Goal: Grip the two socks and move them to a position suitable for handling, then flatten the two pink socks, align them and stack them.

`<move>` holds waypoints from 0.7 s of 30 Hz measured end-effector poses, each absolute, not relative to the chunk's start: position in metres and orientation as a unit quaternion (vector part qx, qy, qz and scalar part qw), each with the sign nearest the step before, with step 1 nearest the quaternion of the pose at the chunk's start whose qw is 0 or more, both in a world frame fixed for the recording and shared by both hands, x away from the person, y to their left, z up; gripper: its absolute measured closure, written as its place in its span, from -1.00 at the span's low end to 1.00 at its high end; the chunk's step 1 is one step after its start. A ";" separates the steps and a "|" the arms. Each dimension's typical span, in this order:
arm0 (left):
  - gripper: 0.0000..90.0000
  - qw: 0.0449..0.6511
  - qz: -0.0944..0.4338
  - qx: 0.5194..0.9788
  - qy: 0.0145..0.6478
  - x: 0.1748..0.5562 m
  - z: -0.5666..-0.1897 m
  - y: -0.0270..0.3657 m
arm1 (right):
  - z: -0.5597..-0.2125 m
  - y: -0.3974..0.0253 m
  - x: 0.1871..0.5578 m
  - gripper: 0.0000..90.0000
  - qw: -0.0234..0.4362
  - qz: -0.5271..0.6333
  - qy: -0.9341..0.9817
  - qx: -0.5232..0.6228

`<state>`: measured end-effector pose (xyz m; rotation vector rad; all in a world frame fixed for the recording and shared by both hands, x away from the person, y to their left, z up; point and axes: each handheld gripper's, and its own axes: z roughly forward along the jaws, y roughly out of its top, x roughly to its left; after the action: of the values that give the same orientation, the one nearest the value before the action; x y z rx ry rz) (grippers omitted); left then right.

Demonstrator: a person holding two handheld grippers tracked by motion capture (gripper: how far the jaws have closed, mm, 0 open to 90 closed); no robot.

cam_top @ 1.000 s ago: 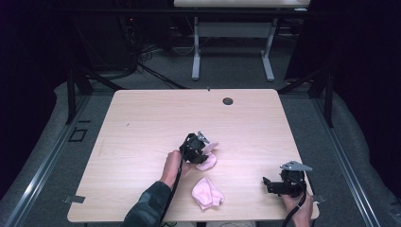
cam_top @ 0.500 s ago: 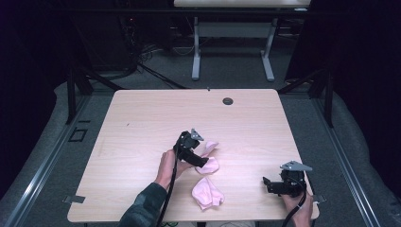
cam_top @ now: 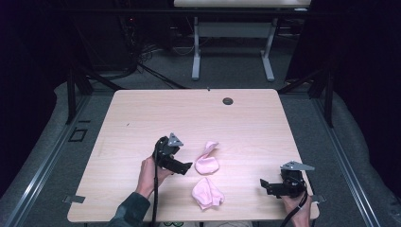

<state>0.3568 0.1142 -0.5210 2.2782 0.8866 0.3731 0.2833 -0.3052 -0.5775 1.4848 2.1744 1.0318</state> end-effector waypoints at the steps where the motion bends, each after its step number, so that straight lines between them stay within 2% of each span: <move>1: -0.95 0.328 0.145 0.869 0.341 0.353 -0.521 0.120 | -0.574 -0.300 0.280 -1.00 0.156 0.363 0.762 0.512; 12: -0.98 0.340 0.140 0.854 0.368 0.331 -0.531 0.153 | -0.539 -0.225 0.256 -0.99 0.153 0.362 0.827 0.402; 14: -0.98 0.344 0.134 0.852 0.372 0.327 -0.534 0.156 | -0.537 -0.217 0.254 -0.93 0.148 0.355 0.840 0.382; 21: -0.99 0.343 0.127 0.853 0.372 0.310 -0.538 0.157 | -0.538 -0.200 0.249 -0.93 0.141 0.356 0.849 0.365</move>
<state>0.3105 0.1572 -0.5384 2.2179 0.9676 0.3288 0.2493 -0.2004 -0.5376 1.0533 2.4509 1.0264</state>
